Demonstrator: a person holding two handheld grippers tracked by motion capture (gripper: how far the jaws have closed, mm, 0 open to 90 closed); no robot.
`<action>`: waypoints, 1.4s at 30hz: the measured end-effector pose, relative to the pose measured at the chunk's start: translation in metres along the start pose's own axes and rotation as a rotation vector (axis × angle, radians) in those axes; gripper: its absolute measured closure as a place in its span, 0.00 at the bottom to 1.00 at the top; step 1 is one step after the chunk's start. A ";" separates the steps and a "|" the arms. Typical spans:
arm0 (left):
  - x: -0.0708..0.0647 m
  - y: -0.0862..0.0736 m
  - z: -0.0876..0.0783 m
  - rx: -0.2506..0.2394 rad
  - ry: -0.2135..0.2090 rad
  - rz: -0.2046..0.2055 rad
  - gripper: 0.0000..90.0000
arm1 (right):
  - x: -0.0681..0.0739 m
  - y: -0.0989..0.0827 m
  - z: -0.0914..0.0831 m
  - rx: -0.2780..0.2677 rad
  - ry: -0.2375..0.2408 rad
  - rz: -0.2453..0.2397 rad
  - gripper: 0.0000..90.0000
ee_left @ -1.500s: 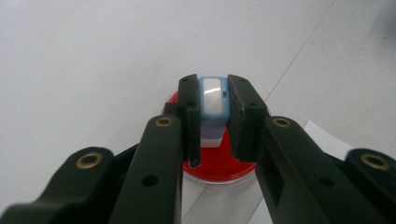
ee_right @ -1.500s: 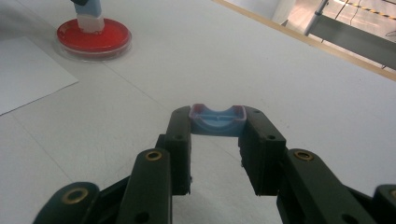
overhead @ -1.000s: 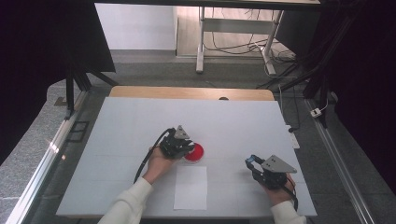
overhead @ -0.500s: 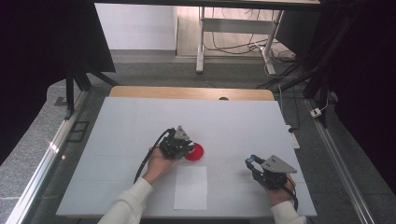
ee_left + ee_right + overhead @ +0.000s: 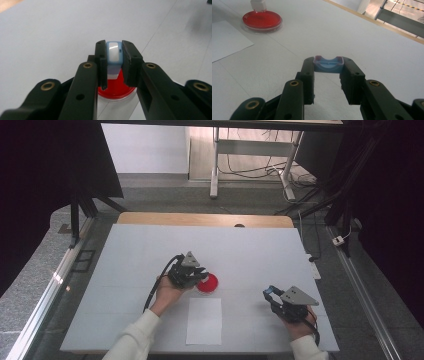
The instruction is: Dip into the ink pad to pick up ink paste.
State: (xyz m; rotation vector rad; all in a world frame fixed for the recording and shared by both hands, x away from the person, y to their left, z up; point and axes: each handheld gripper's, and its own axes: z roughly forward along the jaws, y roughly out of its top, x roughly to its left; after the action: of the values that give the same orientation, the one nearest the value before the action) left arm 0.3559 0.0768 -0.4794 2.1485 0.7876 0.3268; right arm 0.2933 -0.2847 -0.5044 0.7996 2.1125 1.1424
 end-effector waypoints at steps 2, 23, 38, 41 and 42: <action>0.000 0.001 -0.003 -0.010 -0.003 -0.007 0.84 | 0.000 0.000 0.000 0.001 -0.001 -0.002 0.73; -0.006 -0.001 0.010 0.054 0.005 0.027 0.84 | 0.000 0.000 0.000 0.006 -0.001 -0.002 0.73; -0.005 -0.004 0.016 0.069 0.018 0.028 0.84 | 0.000 0.000 0.000 0.007 -0.001 -0.003 0.73; -0.005 -0.004 0.016 0.069 0.017 0.027 0.84 | 0.001 0.000 0.000 0.002 0.001 -0.002 0.73; -0.005 -0.004 0.016 0.069 0.017 0.026 0.84 | 0.001 0.000 0.000 0.002 0.001 -0.001 0.73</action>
State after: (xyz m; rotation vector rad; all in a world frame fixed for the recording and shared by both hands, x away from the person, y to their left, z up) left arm 0.3576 0.0656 -0.4923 2.2243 0.7913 0.3365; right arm 0.2932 -0.2840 -0.5045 0.7989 2.1145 1.1404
